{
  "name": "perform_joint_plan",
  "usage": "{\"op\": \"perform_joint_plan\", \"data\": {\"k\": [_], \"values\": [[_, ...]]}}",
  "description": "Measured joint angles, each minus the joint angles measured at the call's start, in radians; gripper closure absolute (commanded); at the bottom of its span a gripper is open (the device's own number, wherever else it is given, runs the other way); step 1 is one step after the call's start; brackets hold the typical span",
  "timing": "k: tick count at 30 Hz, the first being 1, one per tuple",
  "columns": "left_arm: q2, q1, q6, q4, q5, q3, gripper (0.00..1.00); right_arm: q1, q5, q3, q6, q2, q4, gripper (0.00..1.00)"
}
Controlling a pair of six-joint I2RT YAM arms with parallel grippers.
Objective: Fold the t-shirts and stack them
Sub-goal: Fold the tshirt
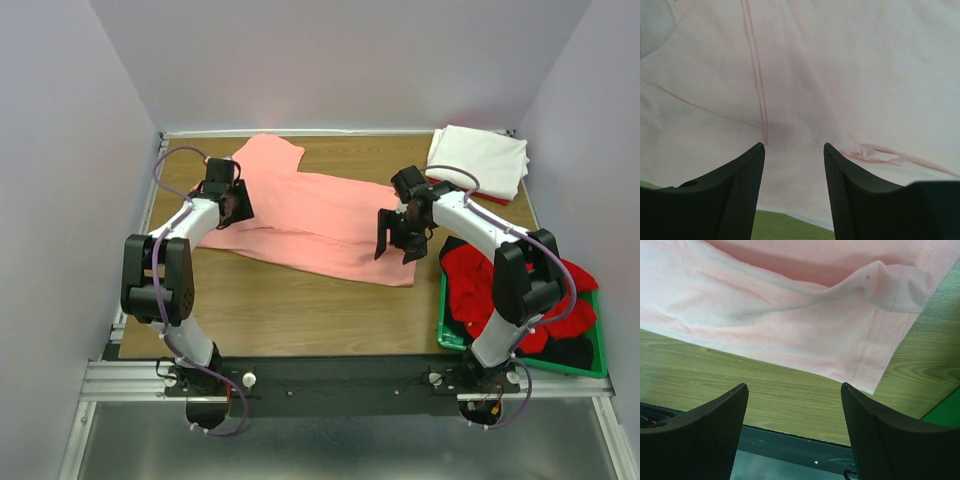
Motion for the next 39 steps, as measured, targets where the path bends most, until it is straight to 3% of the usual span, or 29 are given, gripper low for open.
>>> {"op": "perform_joint_plan", "data": {"k": [14,21,29,33,34,35,39], "values": [[0.082,0.009,-0.008,-0.029,-0.039,0.000,0.50,0.000,0.009,0.000,0.014,0.000,0.000,0.19],[0.126,0.009,-0.010,-0.013,-0.037,0.000,0.61,0.000,0.009,0.000,0.016,0.000,0.000,0.19],[0.130,0.009,-0.015,-0.006,-0.034,0.000,0.64,0.000,0.009,0.000,0.017,0.000,0.000,0.18],[0.129,0.009,-0.023,-0.006,-0.032,0.000,0.73,0.000,0.009,0.000,0.017,0.000,0.000,0.18],[0.129,0.009,-0.023,-0.006,-0.032,0.000,0.80,0.000,0.009,0.000,0.017,0.000,0.000,0.18],[0.129,0.009,-0.025,-0.006,-0.031,0.000,0.94,0.000,0.009,0.000,0.017,0.000,0.000,0.18],[0.129,0.009,-0.025,-0.008,-0.027,0.007,1.00,0.000,0.009,0.000,0.017,0.000,0.000,0.18]]}}
